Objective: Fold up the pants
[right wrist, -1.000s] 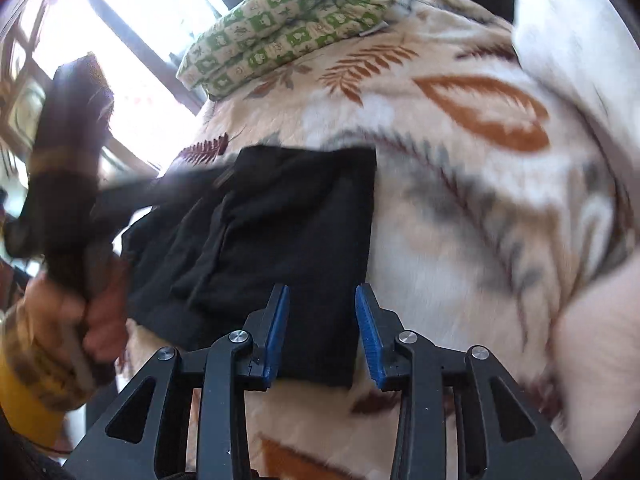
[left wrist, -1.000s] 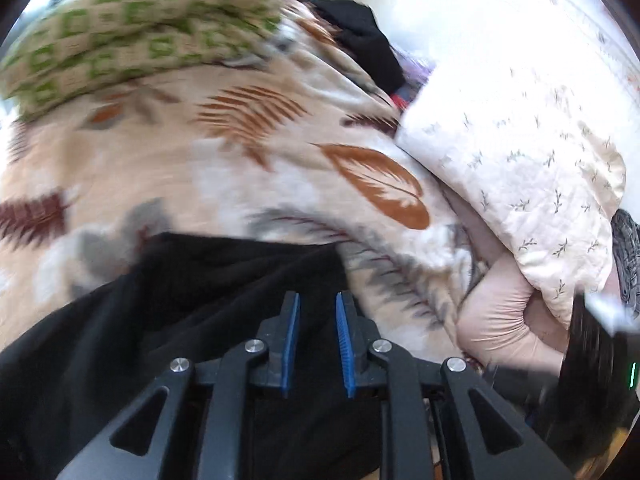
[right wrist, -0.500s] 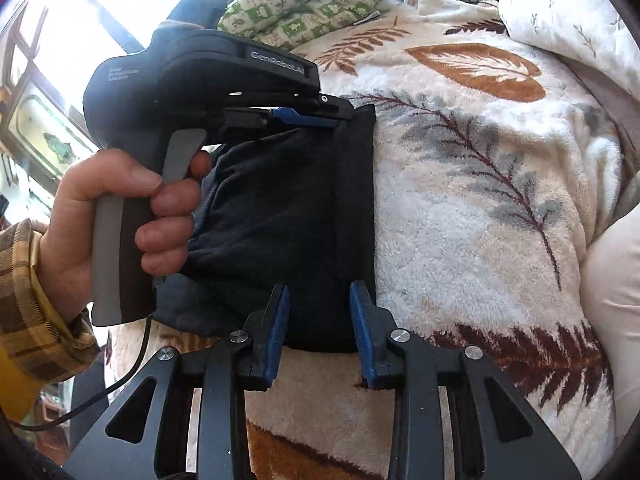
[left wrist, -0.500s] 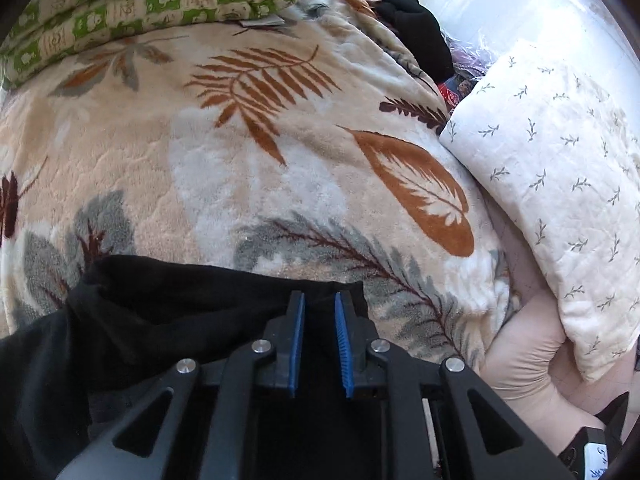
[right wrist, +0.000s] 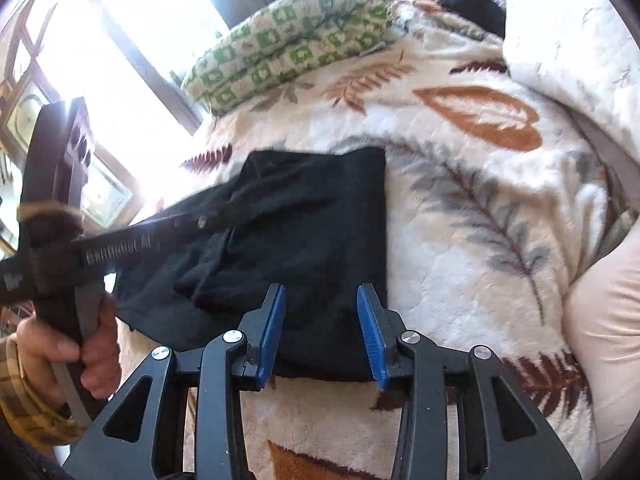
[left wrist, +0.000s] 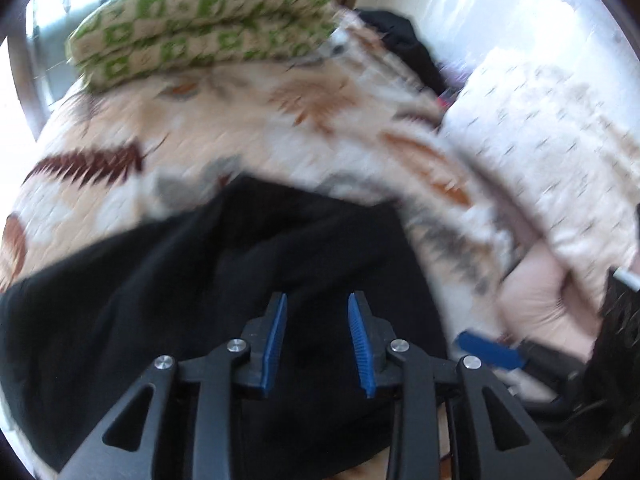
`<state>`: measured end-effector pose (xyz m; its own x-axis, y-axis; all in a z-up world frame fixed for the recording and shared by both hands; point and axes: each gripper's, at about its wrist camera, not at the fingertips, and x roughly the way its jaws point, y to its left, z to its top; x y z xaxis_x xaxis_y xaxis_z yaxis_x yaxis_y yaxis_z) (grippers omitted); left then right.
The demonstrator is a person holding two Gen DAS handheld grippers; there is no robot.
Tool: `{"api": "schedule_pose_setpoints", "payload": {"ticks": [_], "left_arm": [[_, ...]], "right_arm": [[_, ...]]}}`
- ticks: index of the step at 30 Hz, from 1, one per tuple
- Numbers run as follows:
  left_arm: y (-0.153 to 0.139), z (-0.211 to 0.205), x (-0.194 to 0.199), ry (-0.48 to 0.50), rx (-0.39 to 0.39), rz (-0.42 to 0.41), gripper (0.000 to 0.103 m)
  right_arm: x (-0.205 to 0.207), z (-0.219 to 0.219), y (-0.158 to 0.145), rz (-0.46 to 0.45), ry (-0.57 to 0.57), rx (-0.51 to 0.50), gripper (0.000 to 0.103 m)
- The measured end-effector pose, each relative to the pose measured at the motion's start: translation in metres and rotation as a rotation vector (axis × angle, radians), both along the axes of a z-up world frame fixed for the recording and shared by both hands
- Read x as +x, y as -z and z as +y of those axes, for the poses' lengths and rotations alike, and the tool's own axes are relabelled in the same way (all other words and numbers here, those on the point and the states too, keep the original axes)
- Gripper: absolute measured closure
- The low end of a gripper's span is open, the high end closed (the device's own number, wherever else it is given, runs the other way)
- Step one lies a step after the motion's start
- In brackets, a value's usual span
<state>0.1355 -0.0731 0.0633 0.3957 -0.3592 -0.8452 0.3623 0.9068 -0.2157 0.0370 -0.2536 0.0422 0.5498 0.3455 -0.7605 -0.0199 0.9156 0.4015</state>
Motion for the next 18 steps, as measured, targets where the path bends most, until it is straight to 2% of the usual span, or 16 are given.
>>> {"api": "schedule_pose_setpoints", "payload": {"ticks": [2,4,8,11,14,16,18], "left_arm": [[0.016,0.006,0.000,-0.020,0.034,0.023,0.069],[0.018,0.006,-0.003,-0.026,0.038,-0.005,0.069],[0.014,-0.005,-0.003,-0.012,0.061,-0.001,0.054],[0.007,-0.004,-0.007,-0.016,0.045,-0.001,0.049],[-0.003,0.007,-0.012,-0.044,0.022,-0.015,0.036],[-0.013,0.019,-0.017,-0.063,0.004,-0.031,0.026],[-0.022,0.033,-0.023,-0.080,-0.013,-0.056,0.012]], "right_arm": [[0.003,0.004,0.015,0.053,-0.026,-0.035,0.065],[0.002,0.008,0.019,0.031,-0.050,-0.067,0.062],[0.002,0.012,0.013,0.041,-0.062,-0.063,0.052],[-0.001,0.012,0.006,0.025,-0.058,-0.069,0.049],[-0.004,0.013,-0.002,-0.002,-0.058,-0.112,0.039],[-0.005,0.013,-0.008,-0.020,-0.042,-0.127,0.025],[-0.006,0.013,-0.012,-0.034,-0.030,-0.127,0.023]]}}
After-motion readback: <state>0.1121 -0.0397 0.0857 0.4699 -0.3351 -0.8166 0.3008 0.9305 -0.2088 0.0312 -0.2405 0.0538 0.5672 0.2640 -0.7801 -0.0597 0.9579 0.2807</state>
